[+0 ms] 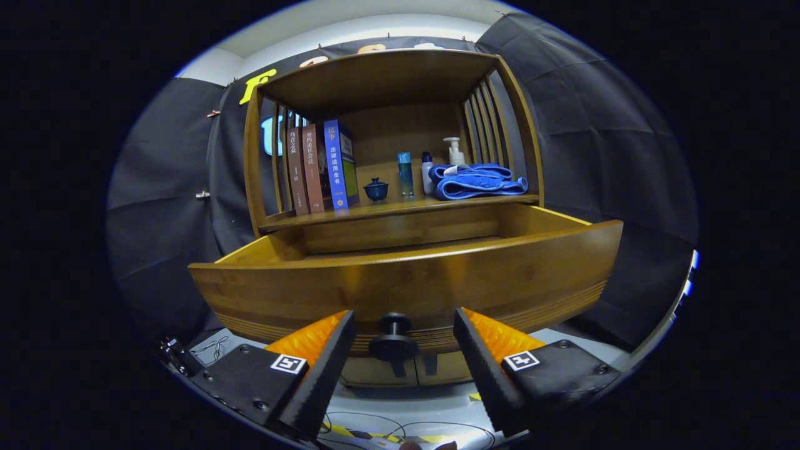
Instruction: Pull open the drawer, take out the items inside it, and place them on the countertop above the cabinet.
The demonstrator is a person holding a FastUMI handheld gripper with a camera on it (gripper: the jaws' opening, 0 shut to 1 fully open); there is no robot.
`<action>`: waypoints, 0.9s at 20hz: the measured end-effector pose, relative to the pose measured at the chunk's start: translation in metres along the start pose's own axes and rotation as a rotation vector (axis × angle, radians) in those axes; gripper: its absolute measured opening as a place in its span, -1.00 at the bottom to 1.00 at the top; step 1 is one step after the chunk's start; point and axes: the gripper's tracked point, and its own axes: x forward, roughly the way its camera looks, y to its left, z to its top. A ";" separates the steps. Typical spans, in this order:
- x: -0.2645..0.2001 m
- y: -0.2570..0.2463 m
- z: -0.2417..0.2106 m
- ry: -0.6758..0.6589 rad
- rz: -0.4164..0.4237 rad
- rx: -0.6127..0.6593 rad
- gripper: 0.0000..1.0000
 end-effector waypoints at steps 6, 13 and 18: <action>-0.017 -0.004 0.054 -0.017 -0.007 -0.018 0.99; 0.003 -0.005 0.105 0.122 -0.060 -0.085 0.99; 0.058 0.004 0.100 0.390 -0.055 -0.050 1.00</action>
